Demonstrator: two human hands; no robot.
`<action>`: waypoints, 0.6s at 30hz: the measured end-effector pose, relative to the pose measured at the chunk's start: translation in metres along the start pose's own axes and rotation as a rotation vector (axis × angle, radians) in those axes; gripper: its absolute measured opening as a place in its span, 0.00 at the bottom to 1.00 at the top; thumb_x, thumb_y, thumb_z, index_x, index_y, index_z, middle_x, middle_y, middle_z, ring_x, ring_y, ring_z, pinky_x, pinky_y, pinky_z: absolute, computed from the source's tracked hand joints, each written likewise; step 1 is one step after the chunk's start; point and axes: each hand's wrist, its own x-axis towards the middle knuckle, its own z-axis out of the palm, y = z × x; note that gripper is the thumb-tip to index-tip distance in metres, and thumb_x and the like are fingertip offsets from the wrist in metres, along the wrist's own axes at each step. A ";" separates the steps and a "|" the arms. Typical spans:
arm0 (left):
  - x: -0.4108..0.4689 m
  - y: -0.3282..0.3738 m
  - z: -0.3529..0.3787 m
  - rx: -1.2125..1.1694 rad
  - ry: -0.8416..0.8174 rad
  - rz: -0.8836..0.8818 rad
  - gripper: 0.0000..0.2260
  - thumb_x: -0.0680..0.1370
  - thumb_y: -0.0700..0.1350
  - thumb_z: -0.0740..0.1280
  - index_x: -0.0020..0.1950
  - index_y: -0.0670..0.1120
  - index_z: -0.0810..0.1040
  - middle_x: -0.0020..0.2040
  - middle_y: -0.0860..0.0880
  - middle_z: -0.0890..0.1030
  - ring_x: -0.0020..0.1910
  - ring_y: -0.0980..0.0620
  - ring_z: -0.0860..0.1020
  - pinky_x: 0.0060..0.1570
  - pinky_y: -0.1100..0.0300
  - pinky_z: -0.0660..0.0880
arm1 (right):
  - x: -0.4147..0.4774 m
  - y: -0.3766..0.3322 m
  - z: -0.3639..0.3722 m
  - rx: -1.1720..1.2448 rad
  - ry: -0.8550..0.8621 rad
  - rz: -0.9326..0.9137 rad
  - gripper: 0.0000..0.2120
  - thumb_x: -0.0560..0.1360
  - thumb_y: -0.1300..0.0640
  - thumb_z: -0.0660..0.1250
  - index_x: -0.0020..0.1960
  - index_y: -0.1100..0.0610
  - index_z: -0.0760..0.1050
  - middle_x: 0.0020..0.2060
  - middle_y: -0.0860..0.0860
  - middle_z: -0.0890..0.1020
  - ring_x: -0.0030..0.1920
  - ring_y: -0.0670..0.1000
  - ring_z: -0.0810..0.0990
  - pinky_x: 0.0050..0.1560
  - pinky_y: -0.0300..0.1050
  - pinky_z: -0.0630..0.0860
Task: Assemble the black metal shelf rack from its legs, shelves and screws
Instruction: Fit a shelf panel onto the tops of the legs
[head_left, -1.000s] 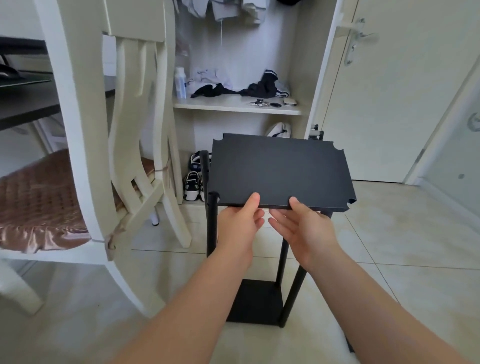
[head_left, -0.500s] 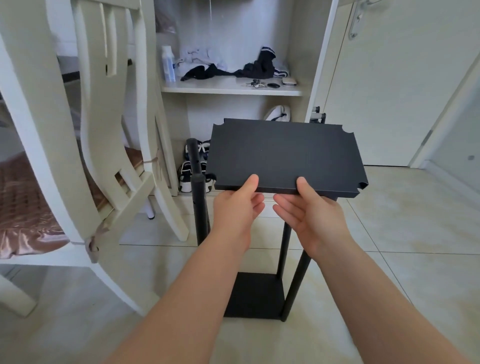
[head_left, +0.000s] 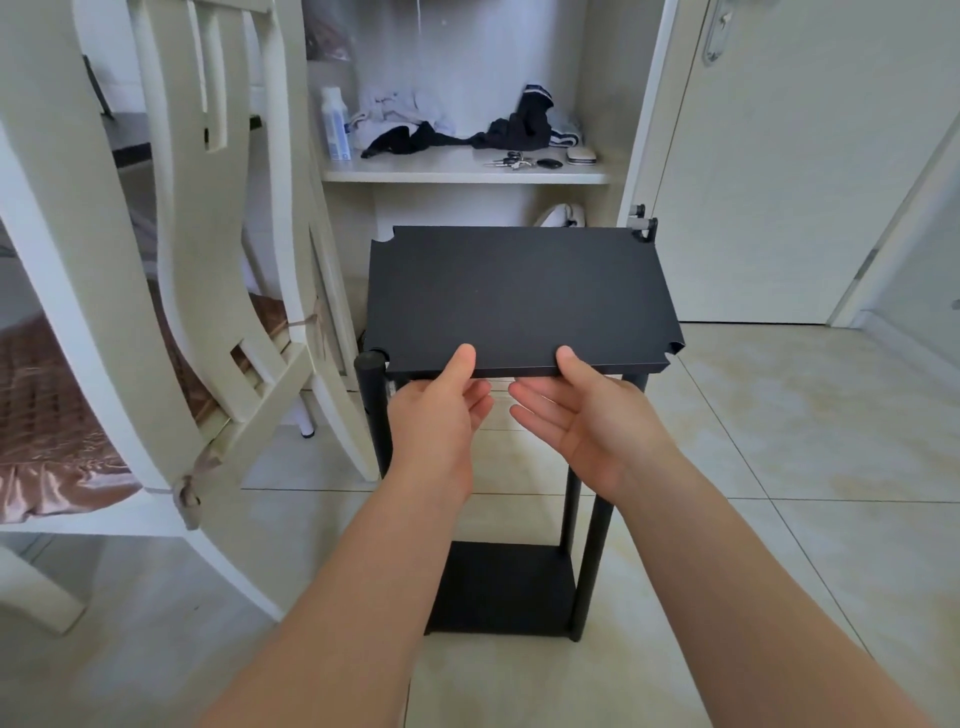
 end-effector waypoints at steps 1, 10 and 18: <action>0.001 0.001 -0.001 -0.010 0.011 0.005 0.08 0.78 0.46 0.72 0.53 0.43 0.81 0.46 0.46 0.83 0.40 0.54 0.82 0.39 0.65 0.80 | 0.001 0.000 0.001 -0.006 -0.012 0.007 0.14 0.84 0.54 0.64 0.64 0.62 0.75 0.49 0.60 0.87 0.50 0.57 0.87 0.43 0.49 0.85; 0.003 0.005 -0.006 -0.035 0.059 -0.013 0.10 0.77 0.46 0.73 0.55 0.43 0.80 0.47 0.46 0.84 0.41 0.54 0.84 0.42 0.62 0.82 | 0.002 -0.007 -0.018 -0.334 0.117 -0.020 0.16 0.80 0.47 0.68 0.58 0.59 0.78 0.47 0.54 0.88 0.46 0.54 0.88 0.47 0.50 0.85; 0.004 0.008 -0.008 -0.051 0.076 -0.038 0.11 0.76 0.46 0.74 0.55 0.43 0.80 0.49 0.45 0.85 0.41 0.54 0.85 0.37 0.64 0.80 | 0.003 -0.007 -0.058 -0.583 0.427 -0.286 0.15 0.76 0.44 0.72 0.55 0.55 0.78 0.50 0.49 0.83 0.53 0.52 0.82 0.56 0.53 0.81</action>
